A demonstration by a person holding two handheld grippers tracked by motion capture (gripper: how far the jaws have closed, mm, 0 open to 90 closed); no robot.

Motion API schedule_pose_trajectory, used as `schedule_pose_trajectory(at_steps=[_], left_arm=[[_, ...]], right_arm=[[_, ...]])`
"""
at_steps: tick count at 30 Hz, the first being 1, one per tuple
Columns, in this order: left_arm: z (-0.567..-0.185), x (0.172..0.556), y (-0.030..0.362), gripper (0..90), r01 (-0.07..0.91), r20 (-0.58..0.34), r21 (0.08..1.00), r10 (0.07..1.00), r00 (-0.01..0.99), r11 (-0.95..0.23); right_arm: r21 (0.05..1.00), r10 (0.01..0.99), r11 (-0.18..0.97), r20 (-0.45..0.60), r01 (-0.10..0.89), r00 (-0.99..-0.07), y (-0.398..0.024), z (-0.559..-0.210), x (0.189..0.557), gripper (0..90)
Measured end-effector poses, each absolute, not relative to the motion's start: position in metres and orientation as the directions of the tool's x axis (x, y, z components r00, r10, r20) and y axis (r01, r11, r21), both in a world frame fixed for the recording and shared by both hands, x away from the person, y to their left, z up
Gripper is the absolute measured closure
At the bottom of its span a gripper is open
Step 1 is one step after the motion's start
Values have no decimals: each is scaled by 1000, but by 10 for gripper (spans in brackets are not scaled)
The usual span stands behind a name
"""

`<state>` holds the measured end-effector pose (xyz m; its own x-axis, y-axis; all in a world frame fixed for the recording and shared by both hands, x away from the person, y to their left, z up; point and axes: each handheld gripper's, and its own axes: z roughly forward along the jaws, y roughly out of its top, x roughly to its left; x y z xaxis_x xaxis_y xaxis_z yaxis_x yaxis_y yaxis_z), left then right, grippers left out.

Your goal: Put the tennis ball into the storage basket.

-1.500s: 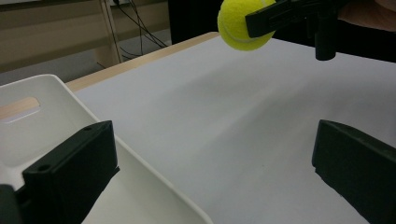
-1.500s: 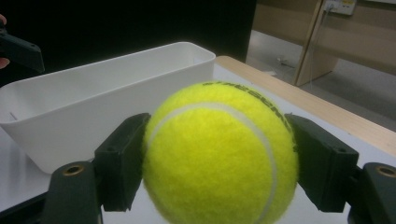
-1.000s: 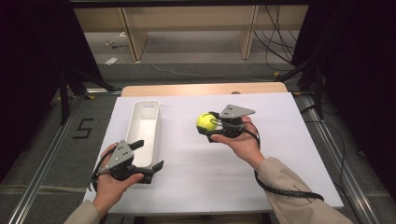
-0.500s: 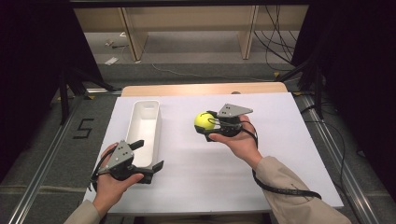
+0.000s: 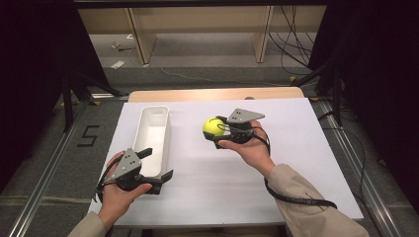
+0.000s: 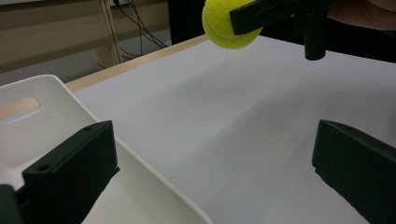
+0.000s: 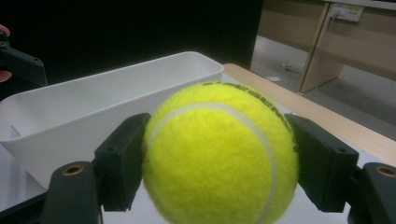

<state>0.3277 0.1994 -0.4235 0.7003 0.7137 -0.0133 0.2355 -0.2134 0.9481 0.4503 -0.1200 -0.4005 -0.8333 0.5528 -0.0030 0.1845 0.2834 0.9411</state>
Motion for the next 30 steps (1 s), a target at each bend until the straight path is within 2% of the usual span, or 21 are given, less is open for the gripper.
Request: schedule_pose_trajectory(at_steps=[30], left_arm=[[-423,328,199,0,235,-13,948,713,701,-214]], right_arm=[[942,540,286,-7,176,-841,-106,-400,455,266]])
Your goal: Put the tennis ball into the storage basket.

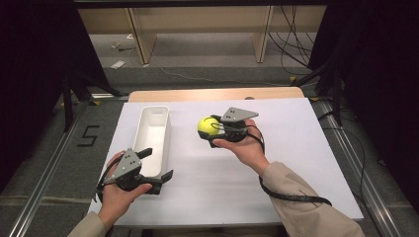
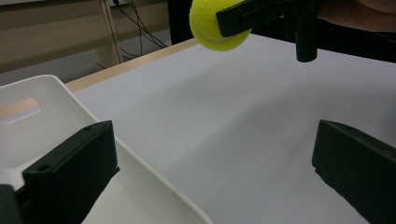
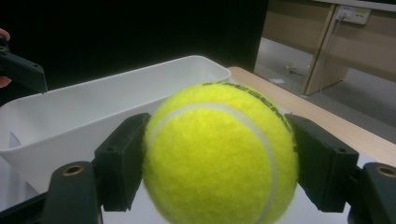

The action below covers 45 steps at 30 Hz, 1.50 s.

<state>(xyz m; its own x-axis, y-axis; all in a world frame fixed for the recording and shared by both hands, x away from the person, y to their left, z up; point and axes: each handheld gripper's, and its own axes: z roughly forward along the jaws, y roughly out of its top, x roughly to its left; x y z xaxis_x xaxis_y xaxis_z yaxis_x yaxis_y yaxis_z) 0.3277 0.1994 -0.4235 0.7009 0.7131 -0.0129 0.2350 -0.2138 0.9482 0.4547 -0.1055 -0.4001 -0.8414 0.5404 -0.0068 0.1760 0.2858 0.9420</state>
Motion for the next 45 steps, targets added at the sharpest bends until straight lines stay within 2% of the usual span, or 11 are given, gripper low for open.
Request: schedule_pose_trajectory(at_steps=[45], left_arm=[[-424,328,199,0,234,-12,949,714,700,-213]], right_arm=[[947,525,277,-7,164,-851,-88,-398,460,266]])
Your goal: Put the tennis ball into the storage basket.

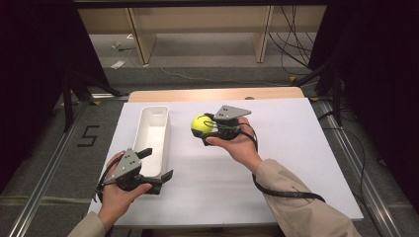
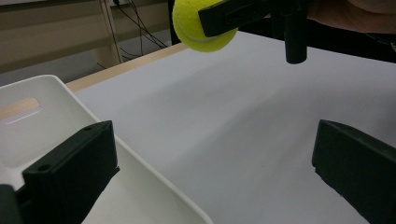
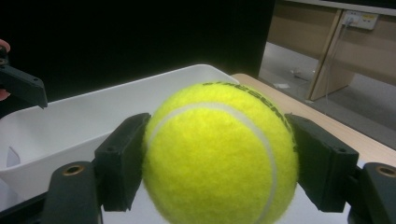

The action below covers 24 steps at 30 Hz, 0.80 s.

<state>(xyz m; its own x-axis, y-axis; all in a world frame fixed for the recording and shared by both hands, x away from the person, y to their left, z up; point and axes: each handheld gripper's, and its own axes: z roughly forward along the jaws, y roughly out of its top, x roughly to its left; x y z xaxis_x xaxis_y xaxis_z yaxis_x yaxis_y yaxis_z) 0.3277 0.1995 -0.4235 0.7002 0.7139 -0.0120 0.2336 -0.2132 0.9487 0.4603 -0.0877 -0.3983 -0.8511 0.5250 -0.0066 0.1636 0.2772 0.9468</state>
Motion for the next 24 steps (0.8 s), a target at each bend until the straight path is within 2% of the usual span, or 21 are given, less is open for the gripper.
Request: schedule_pose_trajectory(at_steps=[24], left_arm=[[-423,328,199,0,233,-13,949,713,701,-213]], right_arm=[[948,513,274,-3,161,-859,-76,-398,463,266]])
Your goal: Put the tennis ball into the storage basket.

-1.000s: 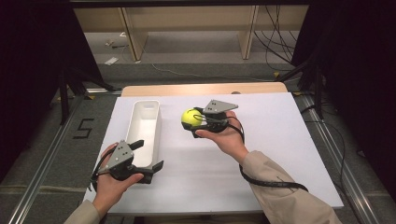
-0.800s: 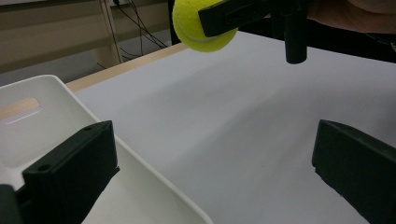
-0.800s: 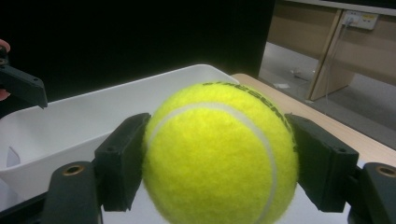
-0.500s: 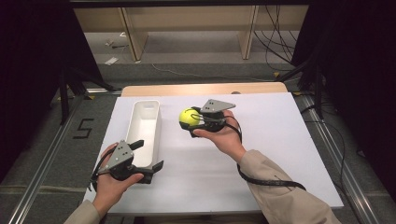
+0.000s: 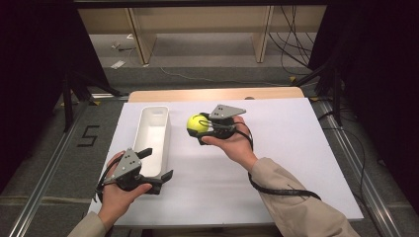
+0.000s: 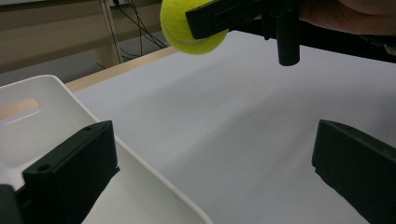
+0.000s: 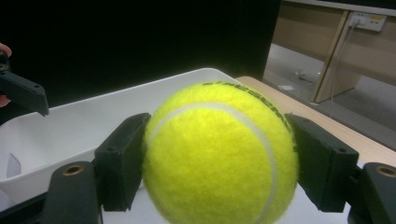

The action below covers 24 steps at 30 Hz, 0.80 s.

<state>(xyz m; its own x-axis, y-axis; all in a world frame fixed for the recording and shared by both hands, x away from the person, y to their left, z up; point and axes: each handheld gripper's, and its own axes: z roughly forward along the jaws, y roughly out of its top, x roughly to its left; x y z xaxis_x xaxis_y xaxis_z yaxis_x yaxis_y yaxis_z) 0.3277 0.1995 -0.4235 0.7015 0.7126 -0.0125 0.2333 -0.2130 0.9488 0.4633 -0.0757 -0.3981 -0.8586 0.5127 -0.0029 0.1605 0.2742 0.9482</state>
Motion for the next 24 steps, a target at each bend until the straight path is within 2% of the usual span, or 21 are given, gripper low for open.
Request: schedule_pose_trajectory(at_steps=[24], left_arm=[[-423,328,199,0,233,-10,948,712,702,-216]], right_arm=[[949,503,273,-3,155,-864,-67,-397,465,266]])
